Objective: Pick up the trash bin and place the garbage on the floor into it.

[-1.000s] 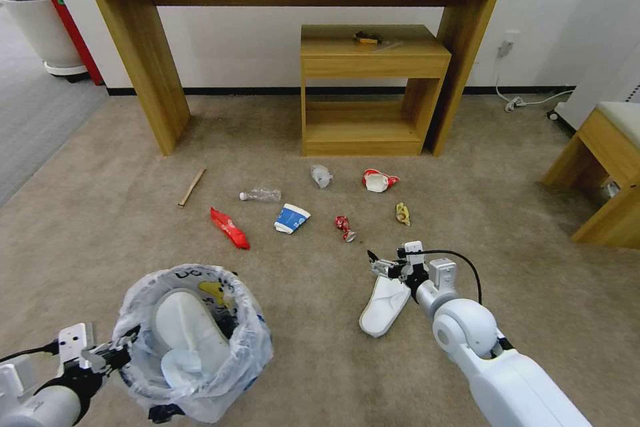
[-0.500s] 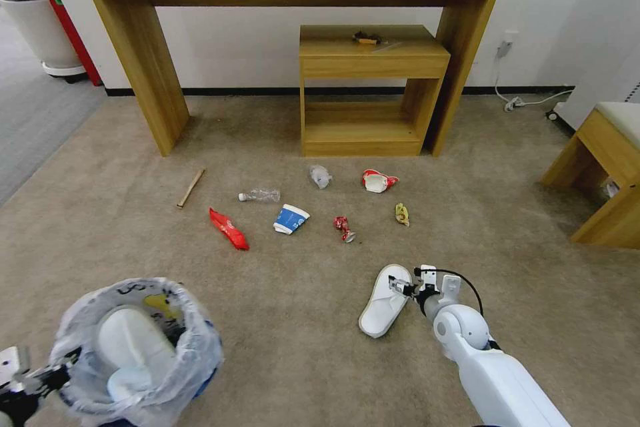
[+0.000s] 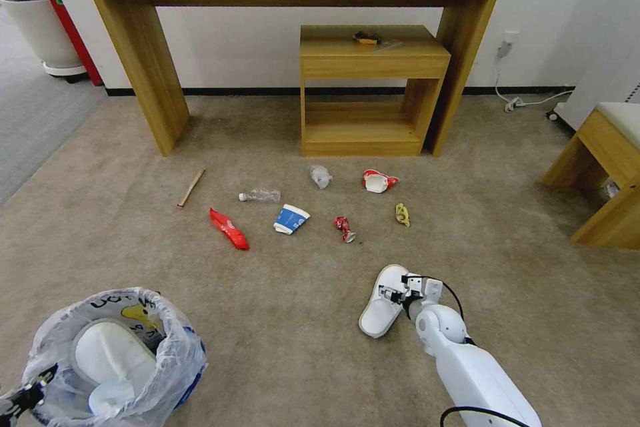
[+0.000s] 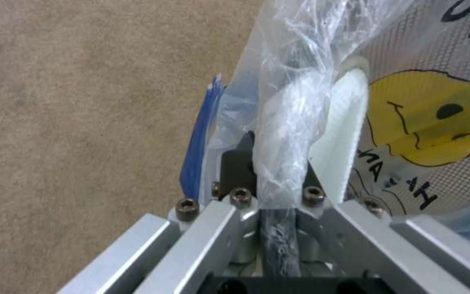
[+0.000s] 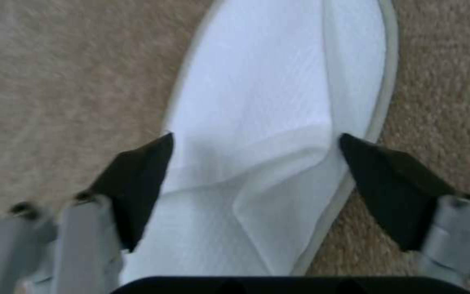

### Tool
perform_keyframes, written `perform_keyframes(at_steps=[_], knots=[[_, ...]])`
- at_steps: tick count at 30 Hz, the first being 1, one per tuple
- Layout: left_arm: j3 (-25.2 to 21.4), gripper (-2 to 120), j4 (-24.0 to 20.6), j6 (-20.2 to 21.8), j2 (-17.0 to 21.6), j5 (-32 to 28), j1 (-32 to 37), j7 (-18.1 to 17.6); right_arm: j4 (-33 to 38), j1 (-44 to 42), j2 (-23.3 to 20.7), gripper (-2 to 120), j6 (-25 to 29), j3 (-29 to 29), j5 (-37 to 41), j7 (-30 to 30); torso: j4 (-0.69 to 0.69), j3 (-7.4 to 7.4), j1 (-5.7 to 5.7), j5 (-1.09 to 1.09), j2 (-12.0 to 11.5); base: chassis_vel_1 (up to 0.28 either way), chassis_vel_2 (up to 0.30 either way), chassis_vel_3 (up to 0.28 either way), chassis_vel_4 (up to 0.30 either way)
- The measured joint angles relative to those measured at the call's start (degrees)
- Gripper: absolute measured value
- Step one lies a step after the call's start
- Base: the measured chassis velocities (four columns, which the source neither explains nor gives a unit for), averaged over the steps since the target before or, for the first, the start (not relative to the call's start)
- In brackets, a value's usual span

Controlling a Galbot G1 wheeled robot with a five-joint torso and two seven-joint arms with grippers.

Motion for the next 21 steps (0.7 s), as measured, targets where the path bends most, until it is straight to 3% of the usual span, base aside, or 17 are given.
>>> perform_keyframes(at_steps=[6,9,21], knots=[[-0.4,0,-0.1,0.0,-0.2,0.0,0.1,0.0,-3.7,1.4,0.8,60,1.5,-0.1,-1.8,-1.1,-0.01,0.00,0.00,-0.02,0.0,0.000,0.000,0.000,0.000],[-0.8,0,0.0,0.0,-0.2,0.0,0.2,0.0,-5.0,2.0,0.9,43,1.7,-0.2,-2.4,-1.6,-0.02,-0.01,-0.01,-0.04,0.0,0.000,0.000,0.000,0.000],[-0.2,0,2.5,0.0,0.3,0.6,-0.4,0.0,-6.4,2.0,1.3,1,3.8,-0.2,-5.6,-3.4,0.02,-0.01,-0.01,0.01,0.0,0.000,0.000,0.000,0.000]])
